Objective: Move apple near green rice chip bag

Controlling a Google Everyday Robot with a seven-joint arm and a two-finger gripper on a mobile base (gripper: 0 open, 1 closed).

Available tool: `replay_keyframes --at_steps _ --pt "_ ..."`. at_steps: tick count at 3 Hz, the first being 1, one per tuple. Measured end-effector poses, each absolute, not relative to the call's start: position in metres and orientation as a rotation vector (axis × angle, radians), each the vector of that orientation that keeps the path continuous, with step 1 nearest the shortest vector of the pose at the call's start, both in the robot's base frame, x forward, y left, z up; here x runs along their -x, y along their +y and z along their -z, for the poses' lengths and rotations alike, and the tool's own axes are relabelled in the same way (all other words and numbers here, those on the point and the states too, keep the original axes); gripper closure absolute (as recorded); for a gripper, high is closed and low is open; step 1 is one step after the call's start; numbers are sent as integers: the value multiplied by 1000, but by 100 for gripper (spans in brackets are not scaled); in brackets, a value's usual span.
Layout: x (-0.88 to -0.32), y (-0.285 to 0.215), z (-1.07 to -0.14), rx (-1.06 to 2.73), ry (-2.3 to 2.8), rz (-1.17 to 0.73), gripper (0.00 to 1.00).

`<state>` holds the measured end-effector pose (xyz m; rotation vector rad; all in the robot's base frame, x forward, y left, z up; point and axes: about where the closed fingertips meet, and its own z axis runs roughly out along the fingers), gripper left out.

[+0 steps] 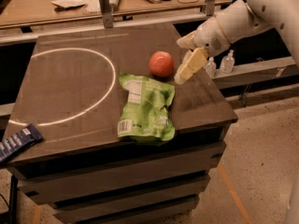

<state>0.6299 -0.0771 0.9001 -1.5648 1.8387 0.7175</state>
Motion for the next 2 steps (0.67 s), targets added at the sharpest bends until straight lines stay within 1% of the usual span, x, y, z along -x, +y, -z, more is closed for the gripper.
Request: replay_keyframes --at_steps 1,2 --pt "-599 -120 -903 1546 1867 -674 0" --pt "-599 -120 -903 1546 1867 -674 0"
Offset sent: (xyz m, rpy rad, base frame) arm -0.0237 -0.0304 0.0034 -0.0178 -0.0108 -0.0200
